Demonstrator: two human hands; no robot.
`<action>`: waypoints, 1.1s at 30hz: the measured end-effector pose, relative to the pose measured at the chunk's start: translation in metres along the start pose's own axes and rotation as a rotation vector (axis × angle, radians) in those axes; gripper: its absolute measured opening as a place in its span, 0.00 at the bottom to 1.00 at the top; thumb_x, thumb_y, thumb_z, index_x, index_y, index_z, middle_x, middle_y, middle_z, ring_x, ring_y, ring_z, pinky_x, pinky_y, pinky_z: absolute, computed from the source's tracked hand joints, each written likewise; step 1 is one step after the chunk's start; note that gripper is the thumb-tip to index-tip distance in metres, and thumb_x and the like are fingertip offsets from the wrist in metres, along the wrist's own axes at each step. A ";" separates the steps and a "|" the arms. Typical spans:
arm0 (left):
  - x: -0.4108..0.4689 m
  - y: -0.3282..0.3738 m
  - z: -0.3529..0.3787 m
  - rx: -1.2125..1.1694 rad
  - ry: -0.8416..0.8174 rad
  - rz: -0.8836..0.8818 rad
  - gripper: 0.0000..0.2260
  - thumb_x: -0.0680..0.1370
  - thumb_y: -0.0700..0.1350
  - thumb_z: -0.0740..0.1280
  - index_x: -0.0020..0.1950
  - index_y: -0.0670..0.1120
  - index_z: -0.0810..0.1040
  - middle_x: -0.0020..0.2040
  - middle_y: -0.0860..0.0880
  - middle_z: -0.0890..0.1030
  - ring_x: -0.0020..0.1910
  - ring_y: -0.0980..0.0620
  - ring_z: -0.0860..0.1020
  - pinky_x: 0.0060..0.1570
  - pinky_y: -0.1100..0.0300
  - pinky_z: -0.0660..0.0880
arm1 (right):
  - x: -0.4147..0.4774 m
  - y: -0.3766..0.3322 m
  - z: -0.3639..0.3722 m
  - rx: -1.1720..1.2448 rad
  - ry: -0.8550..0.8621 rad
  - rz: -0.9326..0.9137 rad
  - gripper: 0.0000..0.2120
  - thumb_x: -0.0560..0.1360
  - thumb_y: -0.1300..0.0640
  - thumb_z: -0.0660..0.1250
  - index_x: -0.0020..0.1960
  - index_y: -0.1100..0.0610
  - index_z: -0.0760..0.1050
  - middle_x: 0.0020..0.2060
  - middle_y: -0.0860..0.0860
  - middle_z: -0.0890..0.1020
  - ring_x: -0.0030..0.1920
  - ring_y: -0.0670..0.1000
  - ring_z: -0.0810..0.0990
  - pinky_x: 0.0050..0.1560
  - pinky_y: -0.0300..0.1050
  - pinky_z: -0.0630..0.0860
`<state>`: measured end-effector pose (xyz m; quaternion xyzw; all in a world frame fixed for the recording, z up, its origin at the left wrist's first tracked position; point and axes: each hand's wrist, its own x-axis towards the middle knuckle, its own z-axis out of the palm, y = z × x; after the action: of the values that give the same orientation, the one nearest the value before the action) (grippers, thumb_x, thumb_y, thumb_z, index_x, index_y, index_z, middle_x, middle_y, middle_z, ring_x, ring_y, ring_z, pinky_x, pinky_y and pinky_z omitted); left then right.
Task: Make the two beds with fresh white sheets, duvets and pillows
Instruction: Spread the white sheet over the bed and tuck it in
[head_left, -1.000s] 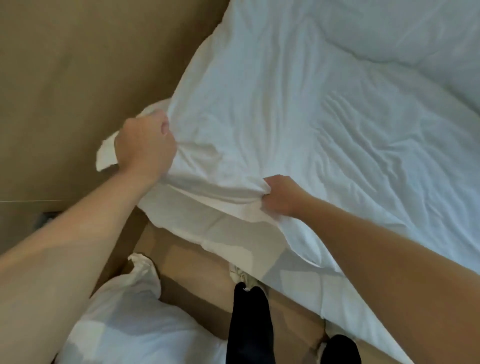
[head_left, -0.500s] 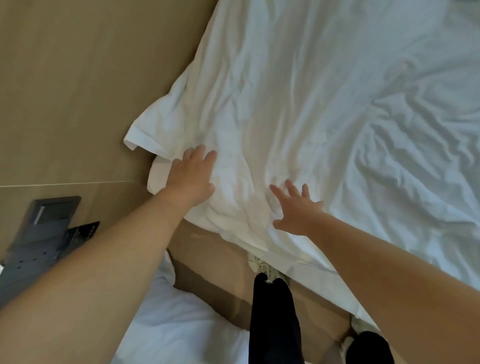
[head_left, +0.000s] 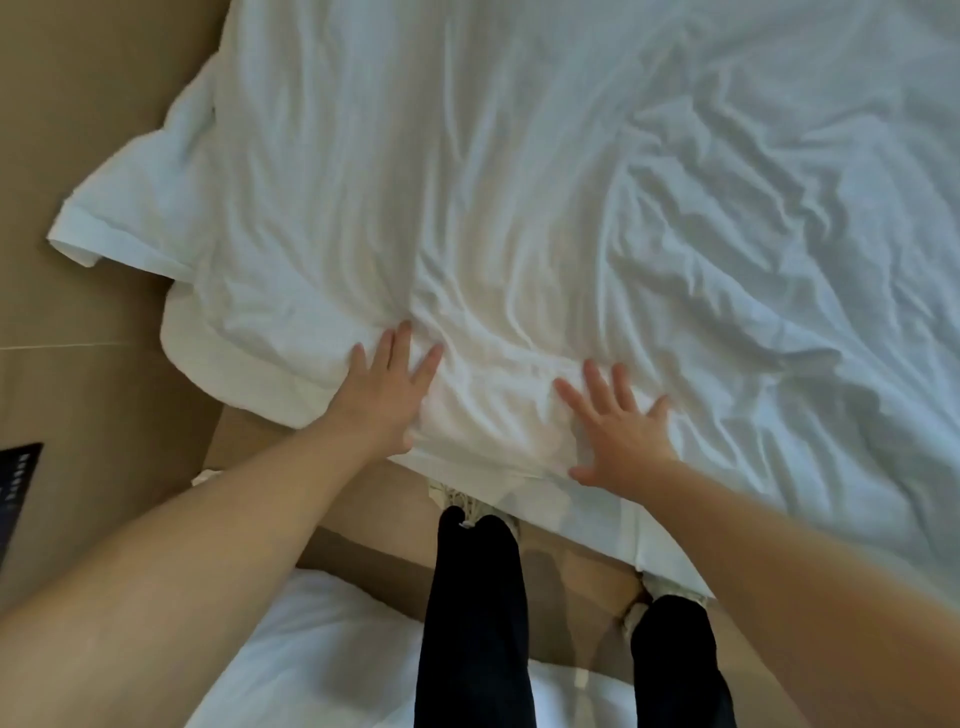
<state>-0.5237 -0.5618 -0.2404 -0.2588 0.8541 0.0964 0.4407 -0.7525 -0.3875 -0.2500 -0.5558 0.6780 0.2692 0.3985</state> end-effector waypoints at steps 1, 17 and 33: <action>0.000 0.016 -0.006 0.004 0.023 0.028 0.49 0.74 0.56 0.68 0.78 0.45 0.34 0.77 0.37 0.36 0.77 0.37 0.43 0.73 0.39 0.54 | -0.008 0.015 0.008 0.027 0.008 0.075 0.52 0.73 0.37 0.67 0.76 0.42 0.29 0.76 0.53 0.31 0.77 0.63 0.35 0.67 0.76 0.55; 0.063 0.299 -0.083 -0.093 0.258 0.125 0.17 0.76 0.41 0.67 0.64 0.46 0.69 0.60 0.43 0.74 0.57 0.41 0.74 0.47 0.51 0.69 | -0.079 0.233 0.109 0.330 0.254 0.382 0.12 0.73 0.62 0.65 0.56 0.58 0.74 0.53 0.59 0.79 0.53 0.63 0.79 0.51 0.51 0.72; 0.024 0.367 -0.059 0.187 0.254 0.120 0.43 0.75 0.47 0.69 0.79 0.44 0.43 0.77 0.37 0.53 0.74 0.38 0.58 0.60 0.48 0.67 | -0.137 0.204 0.194 0.278 0.471 0.414 0.46 0.63 0.56 0.73 0.77 0.57 0.57 0.61 0.59 0.72 0.58 0.60 0.71 0.59 0.58 0.67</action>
<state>-0.7702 -0.2824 -0.2483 -0.1753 0.9221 0.0094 0.3448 -0.8948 -0.1086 -0.2547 -0.3936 0.8802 0.1138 0.2397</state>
